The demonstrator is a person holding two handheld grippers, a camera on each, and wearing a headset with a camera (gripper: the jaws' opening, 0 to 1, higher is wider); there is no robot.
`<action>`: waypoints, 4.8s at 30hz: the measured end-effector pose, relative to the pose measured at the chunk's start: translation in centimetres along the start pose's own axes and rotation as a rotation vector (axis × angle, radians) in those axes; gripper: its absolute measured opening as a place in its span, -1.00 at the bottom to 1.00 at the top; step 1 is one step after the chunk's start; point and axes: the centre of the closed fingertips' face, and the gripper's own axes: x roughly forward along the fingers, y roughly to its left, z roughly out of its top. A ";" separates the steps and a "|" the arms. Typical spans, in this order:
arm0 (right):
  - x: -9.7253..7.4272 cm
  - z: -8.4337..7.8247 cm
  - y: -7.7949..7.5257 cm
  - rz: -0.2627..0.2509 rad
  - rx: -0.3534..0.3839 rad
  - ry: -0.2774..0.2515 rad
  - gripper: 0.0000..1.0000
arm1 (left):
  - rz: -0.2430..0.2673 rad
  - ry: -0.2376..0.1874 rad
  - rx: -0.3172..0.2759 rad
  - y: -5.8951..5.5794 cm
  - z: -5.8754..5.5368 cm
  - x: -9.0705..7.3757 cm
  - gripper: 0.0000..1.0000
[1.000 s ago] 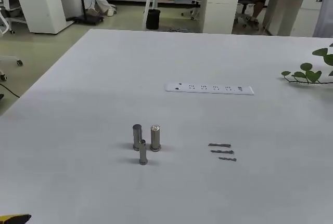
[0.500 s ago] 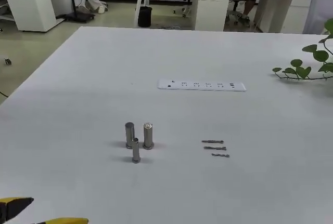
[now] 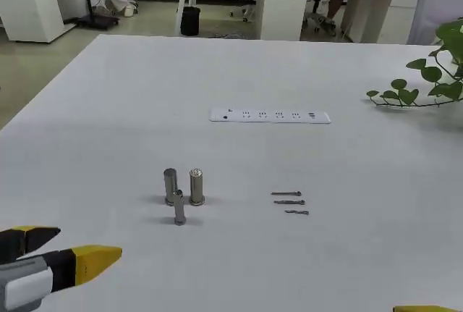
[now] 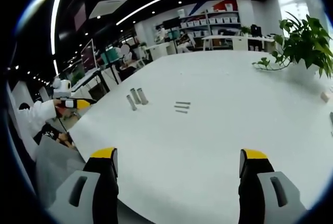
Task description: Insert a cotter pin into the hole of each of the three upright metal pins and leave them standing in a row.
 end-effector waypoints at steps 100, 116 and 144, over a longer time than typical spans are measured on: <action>0.3 -0.6 1.0 0.015 0.041 -0.015 0.86 | 0.100 0.008 0.229 -1.5 1.1 11.5 -0.89; 1.5 -1.1 1.9 0.066 0.033 -0.016 0.86 | 0.293 -0.015 0.105 -3.3 0.5 7.1 -0.89; 1.0 -1.4 1.9 0.087 0.024 -0.019 0.85 | 0.328 0.110 0.096 -5.6 -5.3 9.1 -0.89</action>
